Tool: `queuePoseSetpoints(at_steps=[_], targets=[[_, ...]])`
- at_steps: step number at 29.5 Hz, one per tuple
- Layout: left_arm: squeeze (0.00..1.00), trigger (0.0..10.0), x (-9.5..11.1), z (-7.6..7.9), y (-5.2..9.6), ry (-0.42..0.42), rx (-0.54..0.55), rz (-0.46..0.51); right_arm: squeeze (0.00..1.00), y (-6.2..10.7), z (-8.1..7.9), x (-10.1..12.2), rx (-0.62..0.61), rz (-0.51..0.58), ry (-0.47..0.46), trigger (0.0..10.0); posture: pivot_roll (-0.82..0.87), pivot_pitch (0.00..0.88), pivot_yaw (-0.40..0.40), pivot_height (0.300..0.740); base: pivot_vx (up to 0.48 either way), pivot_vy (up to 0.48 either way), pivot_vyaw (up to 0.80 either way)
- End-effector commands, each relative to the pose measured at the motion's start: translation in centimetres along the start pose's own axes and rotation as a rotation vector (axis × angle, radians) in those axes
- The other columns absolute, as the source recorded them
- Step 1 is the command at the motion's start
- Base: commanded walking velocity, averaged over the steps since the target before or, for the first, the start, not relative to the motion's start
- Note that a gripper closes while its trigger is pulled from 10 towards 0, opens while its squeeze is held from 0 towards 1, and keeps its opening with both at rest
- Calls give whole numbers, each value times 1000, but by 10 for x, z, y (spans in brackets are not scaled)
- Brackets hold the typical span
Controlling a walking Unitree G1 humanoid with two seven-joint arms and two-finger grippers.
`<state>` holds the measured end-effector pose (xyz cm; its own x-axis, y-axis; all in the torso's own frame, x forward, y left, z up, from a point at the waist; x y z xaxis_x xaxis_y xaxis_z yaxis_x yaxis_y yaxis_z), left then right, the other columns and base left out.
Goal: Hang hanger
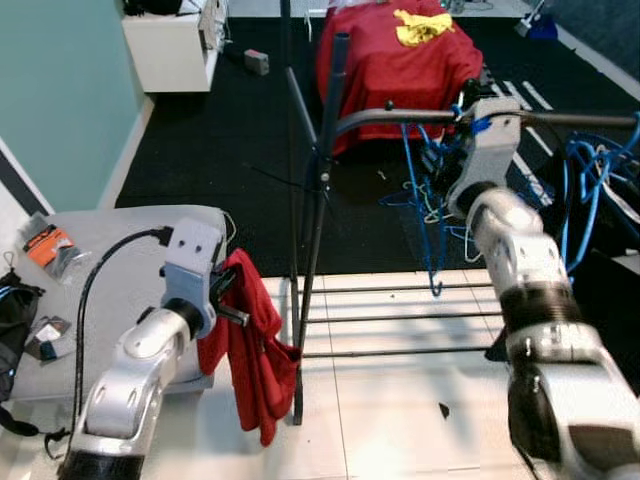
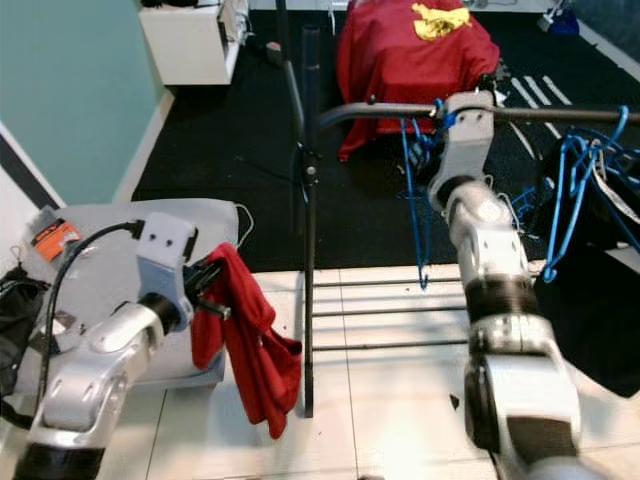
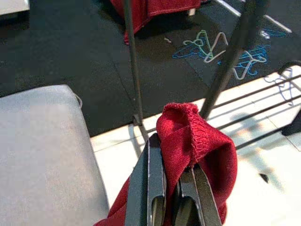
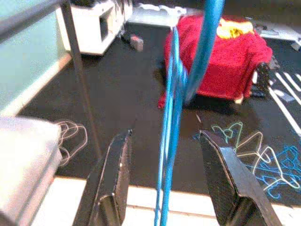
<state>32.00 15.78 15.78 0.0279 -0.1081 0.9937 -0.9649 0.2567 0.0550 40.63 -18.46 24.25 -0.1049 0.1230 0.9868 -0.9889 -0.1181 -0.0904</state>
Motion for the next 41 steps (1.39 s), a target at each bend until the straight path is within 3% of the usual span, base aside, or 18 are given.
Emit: queuePoseSetpoints(at_steps=[1,5,9,17,19,21,22,23,25,28,41], targets=[[0,10000,2,2,3,18,-3,15,0,3,-4,13,-3,34,27,10000,-10,109,13,740,0,0,0],[0,10000,0,3,3,26,-7,9,0,10,-6,12,-10,32,48,10000,-14,105,12,740,0,0,0],[0,10000,-3,8,2,17,-16,5,0,24,-20,7,-8,14,57,10000,-23,104,11,740,0,0,0],[0,10000,-6,-6,4,60,102,18,0,40,-29,19,-50,54,106,10000,-41,99,9,740,0,0,0],[0,10000,-5,-13,5,86,167,40,0,45,-50,28,42,152,62,10000,-39,90,-2,740,0,0,0],[0,10000,-5,-13,5,86,167,40,0,45,-50,28,42,152,62,10000,-39,90,-2,740,0,0,0],[0,10000,-4,-15,5,94,185,42,0,47,-65,30,110,187,23,10000,-42,92,-11,740,0,0,0],[0,10000,-4,-15,5,94,185,42,0,47,-65,30,110,187,23,10000,-42,92,-11,740,0,0,0],[0,10000,-3,-19,6,99,213,41,0,51,-86,31,202,219,-27,10000,-37,94,-26,740,0,0,0],[0,10000,-2,-19,7,98,231,45,0,55,-101,27,264,222,-46,10000,-30,98,-38,740,0,0,0],[0,10000,2,-11,7,136,244,58,0,56,-112,3,290,93,-82,10000,-26,95,-53,740,0,0,0]])
Point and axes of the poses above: a point about 5 cm out from each wrist's last joint towards the gripper, its own y axis pointing back from the gripper into the wrist, its own x axis along the axis of the wrist's last joint, z = x × y, the point moved 3 cm from there along -y, pointing out of the wrist towards the gripper
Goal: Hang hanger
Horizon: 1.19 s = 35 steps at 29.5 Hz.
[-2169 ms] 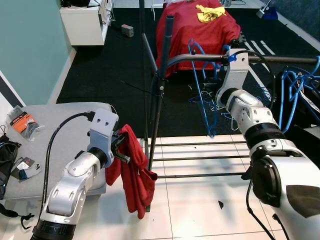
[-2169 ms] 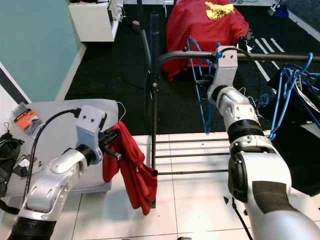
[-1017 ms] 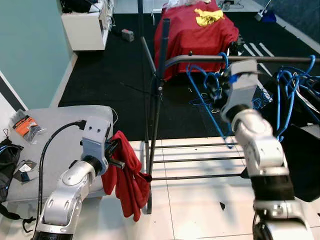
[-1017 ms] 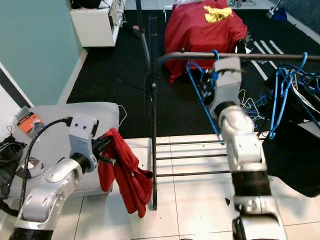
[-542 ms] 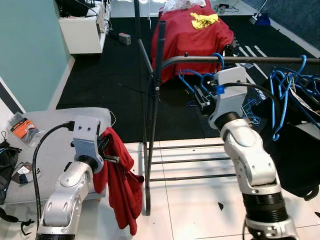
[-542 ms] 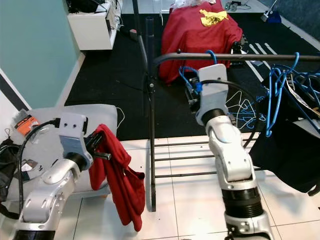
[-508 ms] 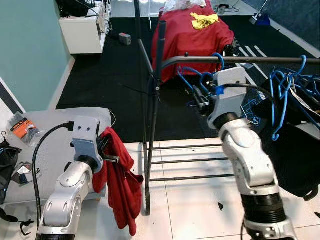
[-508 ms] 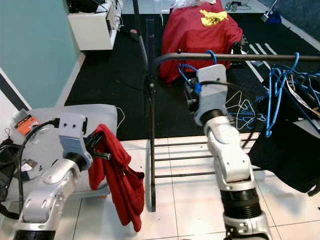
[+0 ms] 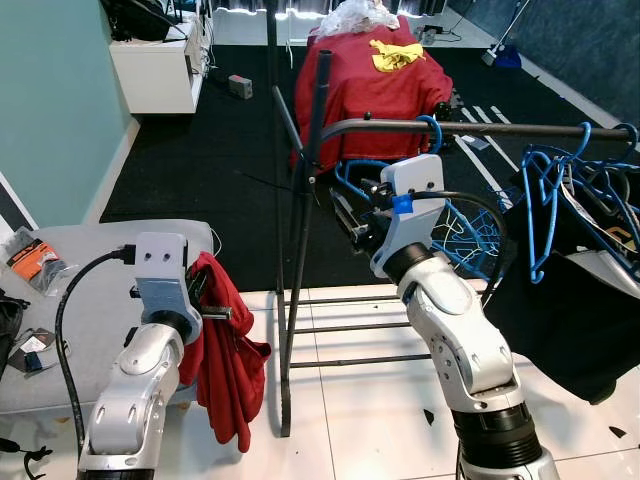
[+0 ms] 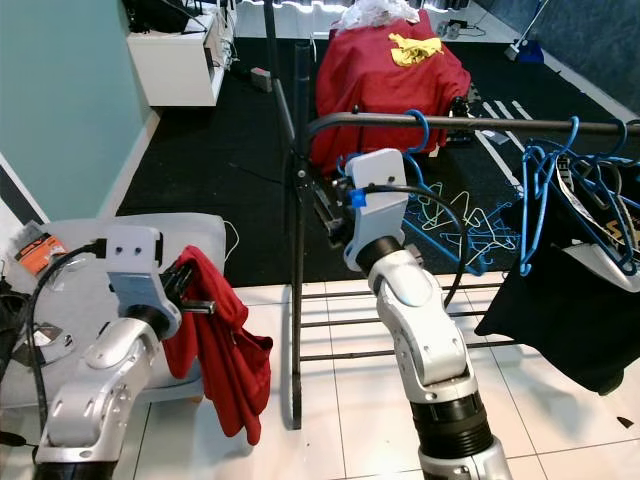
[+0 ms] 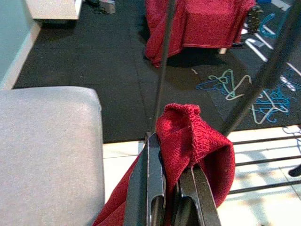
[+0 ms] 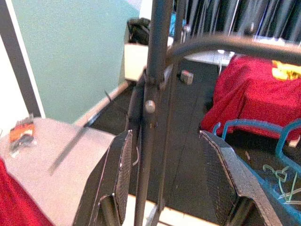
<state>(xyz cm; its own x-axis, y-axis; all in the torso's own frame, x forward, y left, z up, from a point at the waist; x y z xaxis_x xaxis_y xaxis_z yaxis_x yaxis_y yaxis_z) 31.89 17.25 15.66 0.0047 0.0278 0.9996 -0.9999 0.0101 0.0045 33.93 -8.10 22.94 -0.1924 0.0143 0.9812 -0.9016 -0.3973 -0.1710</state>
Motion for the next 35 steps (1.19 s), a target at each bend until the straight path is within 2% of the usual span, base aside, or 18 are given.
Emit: queuePoseSetpoints(at_steps=[1,8,14,18,35], targets=[[0,10000,6,7,2,-15,-28,35,0,2,-5,-13,27,-56,-3,10000,-28,98,-49,740,0,0,0],[0,10000,5,12,2,-45,-60,43,0,4,-13,-20,79,-70,-11,10000,-28,99,-49,740,0,0,0],[0,10000,5,14,3,-56,-83,43,0,4,-18,-21,101,-61,-35,10000,-21,100,-46,740,0,0,-800],[0,10000,3,22,5,-75,-145,27,0,4,-22,-20,120,-55,-28,10000,-18,101,-37,740,0,0,-800],[0,10000,1,23,4,-84,-148,25,0,5,-23,-23,127,-59,-18,10000,-19,99,-35,740,0,0,-800]])
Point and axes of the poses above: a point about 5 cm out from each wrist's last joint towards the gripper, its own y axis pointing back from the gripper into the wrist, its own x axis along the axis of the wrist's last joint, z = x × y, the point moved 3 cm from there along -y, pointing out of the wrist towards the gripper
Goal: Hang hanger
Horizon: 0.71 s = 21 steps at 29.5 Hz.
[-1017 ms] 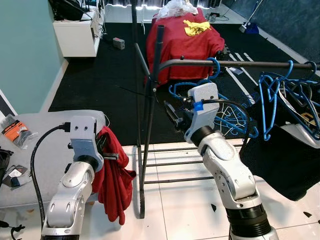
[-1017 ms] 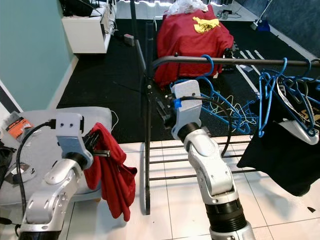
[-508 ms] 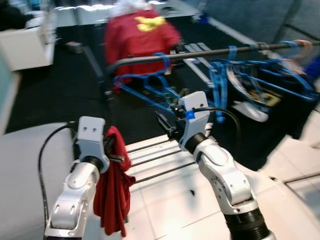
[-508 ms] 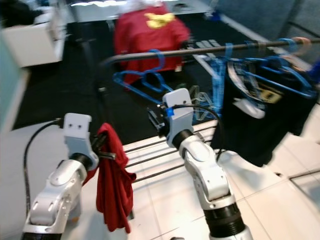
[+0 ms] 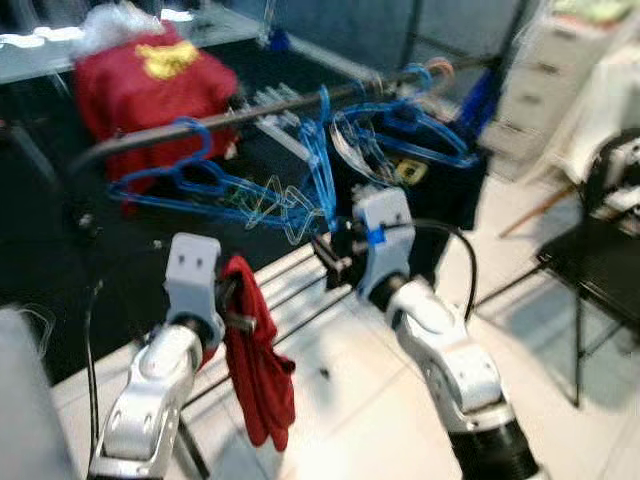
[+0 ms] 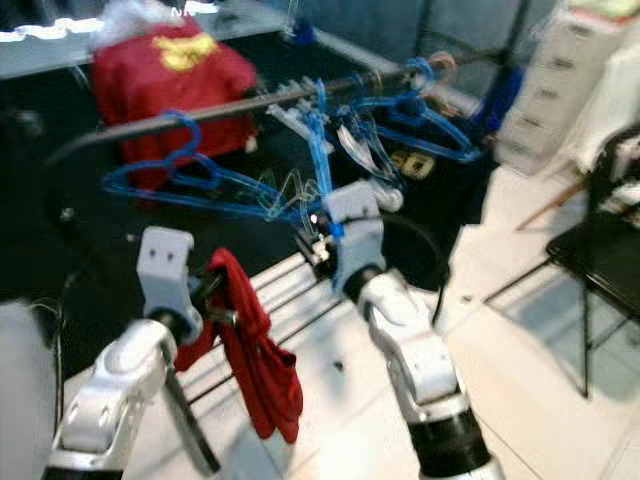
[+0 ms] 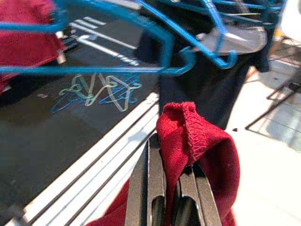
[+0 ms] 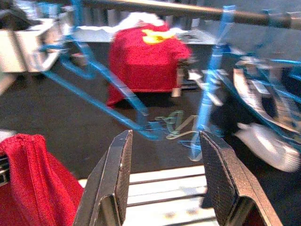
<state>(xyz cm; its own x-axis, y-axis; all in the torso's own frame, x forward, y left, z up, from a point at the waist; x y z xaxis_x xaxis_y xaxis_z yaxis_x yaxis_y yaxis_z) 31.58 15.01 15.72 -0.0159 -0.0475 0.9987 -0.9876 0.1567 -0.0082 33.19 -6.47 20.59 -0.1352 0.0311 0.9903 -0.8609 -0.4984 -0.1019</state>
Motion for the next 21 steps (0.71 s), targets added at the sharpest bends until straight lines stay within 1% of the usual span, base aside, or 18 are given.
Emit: queuePoseSetpoints(at_steps=[1,7,9,10,12,13,15,16,17,18,19,21], targets=[[0,10000,1,0,1,-7,0,10,0,0,-3,-2,13,0,-6,10000,-18,101,-38,740,0,0,-800],[0,10000,2,0,0,-6,4,10,0,1,-2,-5,7,-8,0,10000,-18,101,-38,740,0,0,-800],[0,10000,2,-1,-2,2,14,8,0,1,1,-7,-4,-18,0,10000,-17,99,-39,740,0,0,-800],[0,10000,0,-7,-4,11,57,-5,0,3,10,-17,-51,-58,-10,10000,-18,99,-38,740,0,0,-800],[0,10000,0,-7,-4,11,57,-5,0,3,10,-17,-51,-58,-10,10000,-18,99,-38,740,0,0,-800],[0,10000,-3,-15,-5,18,112,-19,0,7,22,-29,-106,-101,-13,10000,-18,99,-38,740,0,0,-800],[0,10000,-3,-15,-5,18,112,-19,0,7,22,-29,-106,-101,-13,10000,-18,99,-38,740,0,0,-800],[0,10000,-7,-27,-4,26,184,-43,0,15,38,-43,-169,-154,-18,10000,-17,91,-38,740,0,0,-800],[0,10000,-7,-27,-4,26,184,-43,0,15,38,-43,-169,-154,-18,10000,-17,91,-38,740,0,0,-800],[0,10000,-12,-36,-3,32,233,-64,0,24,53,-55,-231,-197,-22,10000,-17,91,-38,740,0,0,-800],[0,10000,-12,-36,-3,32,233,-64,0,24,53,-55,-231,-197,-22,10000,-17,91,-38,740,0,0,-800],[0,10000,-17,-46,-1,44,288,-87,0,36,68,-70,-299,-242,-30,10000,-20,85,-35,740,0,0,-800]])
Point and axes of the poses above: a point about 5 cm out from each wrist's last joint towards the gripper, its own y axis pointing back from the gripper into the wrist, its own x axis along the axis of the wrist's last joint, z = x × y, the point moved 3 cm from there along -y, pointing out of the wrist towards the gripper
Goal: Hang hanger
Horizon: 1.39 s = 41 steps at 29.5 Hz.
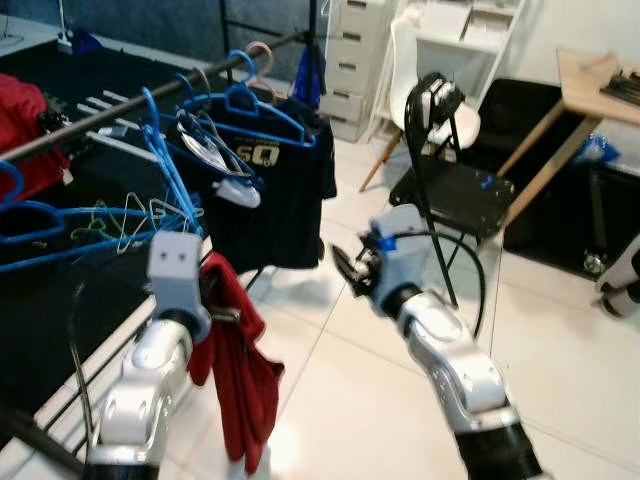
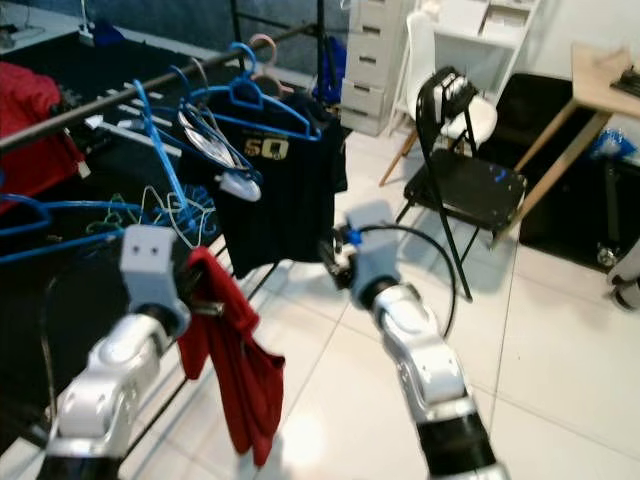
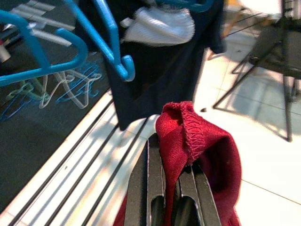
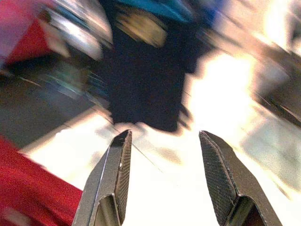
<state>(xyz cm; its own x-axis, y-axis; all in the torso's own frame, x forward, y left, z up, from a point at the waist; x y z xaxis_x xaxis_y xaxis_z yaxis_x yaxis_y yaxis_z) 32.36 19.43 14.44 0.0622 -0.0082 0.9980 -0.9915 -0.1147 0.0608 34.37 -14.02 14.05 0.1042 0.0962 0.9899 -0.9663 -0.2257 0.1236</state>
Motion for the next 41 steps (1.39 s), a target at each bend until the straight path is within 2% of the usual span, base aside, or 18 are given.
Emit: queuePoseSetpoints(at_steps=[1,2,4,7,9,14,18,20,24,30,41], targets=[[0,10000,-2,-1,0,2,18,-10,0,1,3,-2,-22,5,-6,10000,-20,85,-35,740,0,0,-800],[0,10000,-5,-4,-1,-2,34,-25,0,3,9,-11,-55,-14,-43,10000,-20,85,-35,740,0,0,-800],[0,10000,-5,-4,-1,-2,34,-25,0,3,9,-11,-55,-14,-43,10000,-20,85,-35,740,0,0,-800],[0,10000,-18,-2,-6,-61,-5,-89,0,8,13,-42,-106,-89,-179,10000,-17,77,-34,740,0,0,-800],[0,10000,-20,3,-9,-89,-27,-89,0,8,12,-50,-113,-111,-219,10000,-17,76,-33,740,0,0,-800],[0,10000,-26,11,-11,-47,-29,-99,0,5,6,-52,-109,-124,-214,10000,-21,74,-30,740,0,0,-800],[0,10000,-30,12,-11,-37,-17,-106,0,3,4,-54,-112,-126,-216,10000,-22,76,-31,740,0,0,-800],[0,10000,-37,14,-10,-18,6,-133,0,1,-1,-56,-106,-138,-210,10000,-18,83,-40,740,0,0,-800],[0,10000,-42,22,-9,-51,-23,-154,0,-1,0,-58,-120,-146,-232,10000,-15,89,-43,740,0,0,-800],[0,10000,-43,22,-11,-16,-26,-158,0,-2,0,-60,-122,-154,-244,10000,-16,91,-41,740,0,0,-800],[0,10000,-44,23,-12,-8,-28,-158,0,-3,-1,-61,-120,-160,-249,10000,-15,100,-35,740,0,0,-800]])
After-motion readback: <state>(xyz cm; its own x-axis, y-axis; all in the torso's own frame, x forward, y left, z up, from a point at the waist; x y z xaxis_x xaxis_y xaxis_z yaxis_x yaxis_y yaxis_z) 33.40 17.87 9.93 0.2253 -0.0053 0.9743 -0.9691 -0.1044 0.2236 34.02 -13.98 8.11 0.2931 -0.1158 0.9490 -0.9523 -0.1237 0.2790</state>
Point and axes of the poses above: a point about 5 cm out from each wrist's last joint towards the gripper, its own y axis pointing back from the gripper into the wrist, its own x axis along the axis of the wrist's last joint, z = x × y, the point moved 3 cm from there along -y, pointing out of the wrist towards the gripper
